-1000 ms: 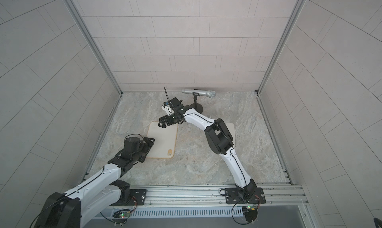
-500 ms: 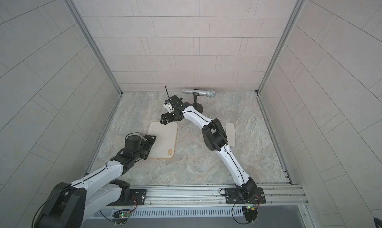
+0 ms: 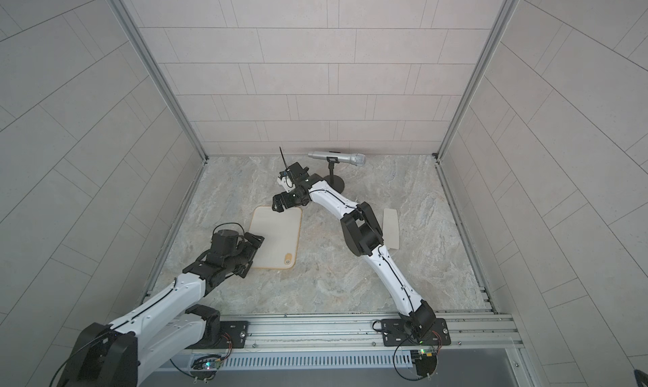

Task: Align the knife with the edge of the cutting board
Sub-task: Adjust the work surface at the center of the board.

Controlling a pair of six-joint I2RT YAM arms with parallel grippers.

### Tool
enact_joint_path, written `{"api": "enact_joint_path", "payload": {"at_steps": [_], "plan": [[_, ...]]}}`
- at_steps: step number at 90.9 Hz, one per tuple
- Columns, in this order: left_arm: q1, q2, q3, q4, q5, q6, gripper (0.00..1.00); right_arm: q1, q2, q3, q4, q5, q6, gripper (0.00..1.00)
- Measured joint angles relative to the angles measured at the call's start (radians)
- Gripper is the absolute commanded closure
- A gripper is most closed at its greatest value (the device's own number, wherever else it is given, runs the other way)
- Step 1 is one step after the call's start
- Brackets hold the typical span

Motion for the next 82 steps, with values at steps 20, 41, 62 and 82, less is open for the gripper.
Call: {"api": "enact_joint_path", "payload": {"at_steps": [20, 41, 62, 82], "plan": [[0.000, 0.061, 0.026, 0.025, 0.030, -0.003, 0.00, -0.005, 0.000, 0.000, -0.008, -0.003, -0.013, 0.00], [0.000, 0.020, 0.030, -0.050, 0.055, -0.003, 0.00, -0.005, 0.000, 0.000, -0.011, -0.003, -0.025, 0.00], [0.000, -0.011, 0.031, -0.101, 0.087, -0.011, 0.00, -0.005, 0.000, -0.005, -0.009, -0.002, -0.027, 0.00], [-0.001, -0.027, 0.031, -0.135, 0.120, -0.019, 0.00, -0.005, -0.005, -0.016, -0.001, 0.000, -0.031, 0.00]]}}
